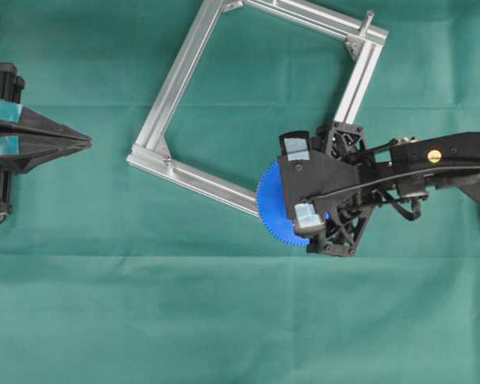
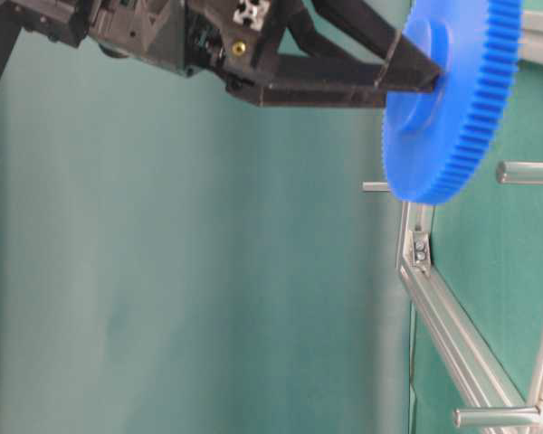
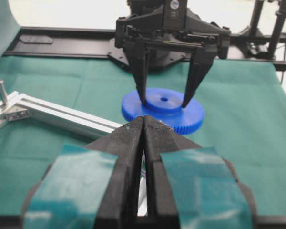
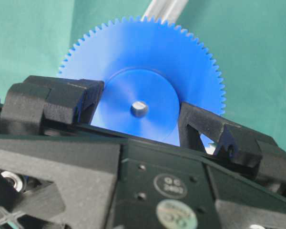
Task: Find the location of the shaft and insert the gear.
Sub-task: 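Carry the gear left toward the frame's shaft, bore facing the shaft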
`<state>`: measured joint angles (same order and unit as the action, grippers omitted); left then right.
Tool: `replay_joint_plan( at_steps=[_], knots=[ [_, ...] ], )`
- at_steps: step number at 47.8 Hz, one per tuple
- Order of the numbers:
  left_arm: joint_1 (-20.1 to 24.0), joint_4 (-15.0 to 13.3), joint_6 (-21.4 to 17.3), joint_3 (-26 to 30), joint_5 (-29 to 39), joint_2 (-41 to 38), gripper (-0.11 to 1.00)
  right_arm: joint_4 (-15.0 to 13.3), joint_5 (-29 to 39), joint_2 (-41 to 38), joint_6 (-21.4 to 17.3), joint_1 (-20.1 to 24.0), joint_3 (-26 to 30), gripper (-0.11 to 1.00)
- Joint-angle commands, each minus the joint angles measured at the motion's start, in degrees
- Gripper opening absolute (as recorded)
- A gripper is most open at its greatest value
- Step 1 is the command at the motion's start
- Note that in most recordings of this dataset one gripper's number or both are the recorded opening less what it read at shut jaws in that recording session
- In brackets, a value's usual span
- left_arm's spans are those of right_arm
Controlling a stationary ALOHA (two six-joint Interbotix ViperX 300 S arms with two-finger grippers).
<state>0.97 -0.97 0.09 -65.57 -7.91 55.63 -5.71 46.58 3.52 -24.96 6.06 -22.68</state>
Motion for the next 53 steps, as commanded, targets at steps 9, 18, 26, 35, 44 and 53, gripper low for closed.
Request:
replay_joint_plan(
  at_steps=[9, 18, 26, 35, 44, 53],
  knots=[
    [0.09, -0.09, 0.09, 1.76, -0.26, -0.35, 0.01, -0.18, -0.26, -0.18, -0.09, -0.18, 2.81, 0.7],
    [0.09, -0.09, 0.09, 1.76, -0.26, -0.35, 0.01, -0.18, -0.35, -1.93, -0.09, -0.26, 3.6, 0.7],
    [0.09, -0.09, 0.09, 1.76, -0.26, -0.35, 0.01, -0.26, -0.79, -3.25, 0.09, -0.62, 4.13, 0.7],
    [0.09, -0.09, 0.18, 1.76, -0.26, -0.35, 0.01, -0.26, -2.02, -4.75, 0.09, -1.49, 4.39, 0.7],
    [0.09, -0.09, 0.18, 1.76, -0.26, -0.35, 0.01, -0.26, -2.2, -5.89, 0.53, -1.76, 5.27, 0.7],
    [0.09, -0.09, 0.18, 1.76, -0.26, -0.35, 0.01, -0.18, -2.2, -5.89, 0.53, -1.76, 5.27, 0.7]
  ],
)
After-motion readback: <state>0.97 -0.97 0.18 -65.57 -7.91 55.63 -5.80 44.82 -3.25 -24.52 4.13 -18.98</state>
